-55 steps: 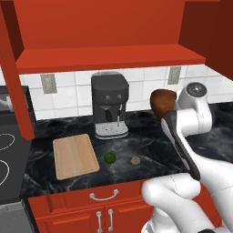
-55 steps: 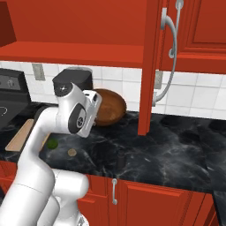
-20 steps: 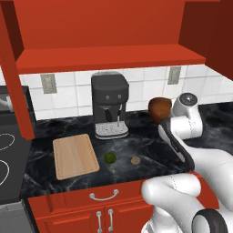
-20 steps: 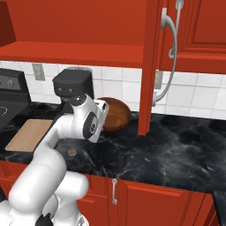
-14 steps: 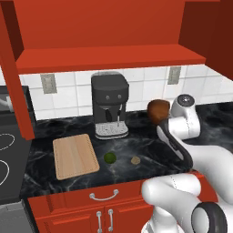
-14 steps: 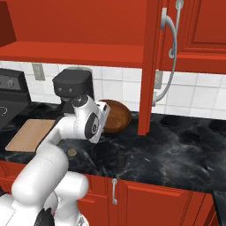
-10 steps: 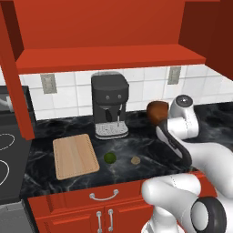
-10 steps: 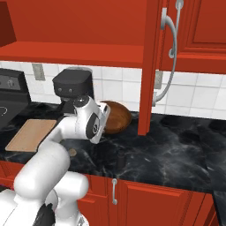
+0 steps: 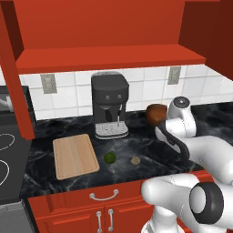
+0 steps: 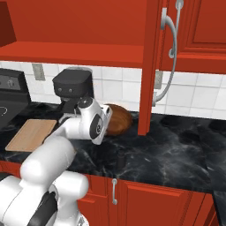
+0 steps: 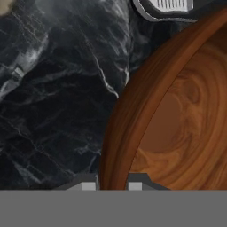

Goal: Open the cabinet. Place the bowl and condiment on the counter. Then place the lime and garlic on the cutting board.

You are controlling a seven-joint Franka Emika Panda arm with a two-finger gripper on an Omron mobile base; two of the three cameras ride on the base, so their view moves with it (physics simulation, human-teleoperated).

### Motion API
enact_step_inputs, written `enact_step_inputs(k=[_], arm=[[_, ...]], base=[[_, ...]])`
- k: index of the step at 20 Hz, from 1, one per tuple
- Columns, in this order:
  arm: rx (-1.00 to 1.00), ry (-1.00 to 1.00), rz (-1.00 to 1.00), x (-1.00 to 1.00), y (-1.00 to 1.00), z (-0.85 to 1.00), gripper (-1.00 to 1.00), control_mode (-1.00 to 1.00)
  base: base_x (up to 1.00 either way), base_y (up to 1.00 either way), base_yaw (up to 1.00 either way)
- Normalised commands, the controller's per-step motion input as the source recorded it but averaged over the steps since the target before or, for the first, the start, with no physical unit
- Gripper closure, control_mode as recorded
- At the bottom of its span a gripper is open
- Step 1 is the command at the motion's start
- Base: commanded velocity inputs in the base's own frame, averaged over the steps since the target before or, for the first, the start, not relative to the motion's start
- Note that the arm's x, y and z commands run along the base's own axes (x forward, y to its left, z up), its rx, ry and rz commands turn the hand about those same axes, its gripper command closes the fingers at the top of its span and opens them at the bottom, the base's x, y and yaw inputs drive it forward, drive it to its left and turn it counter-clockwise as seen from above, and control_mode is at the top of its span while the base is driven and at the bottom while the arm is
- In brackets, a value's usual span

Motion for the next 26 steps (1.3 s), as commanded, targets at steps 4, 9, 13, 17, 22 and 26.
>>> enact_step_inputs(k=[4,9,13,17,22,26], arm=[[0.0,0.03,0.0,0.11,-0.06,-0.15,1.0,-1.0],[0.0,0.03,0.0,0.11,-0.05,-0.15,1.0,-1.0],[0.0,0.03,0.0,0.11,-0.05,-0.14,1.0,-1.0],[0.0,0.03,0.0,0.11,-0.05,-0.15,1.0,-1.0],[0.0,0.03,0.0,0.13,-0.06,-0.14,1.0,-1.0],[0.0,0.03,0.0,0.12,-0.05,-0.12,1.0,-1.0]], base=[[0.0,0.0,0.0],[0.0,0.0,0.0],[0.0,0.0,0.0],[0.0,0.0,0.0],[0.0,0.0,0.0],[0.0,0.0,0.0]])
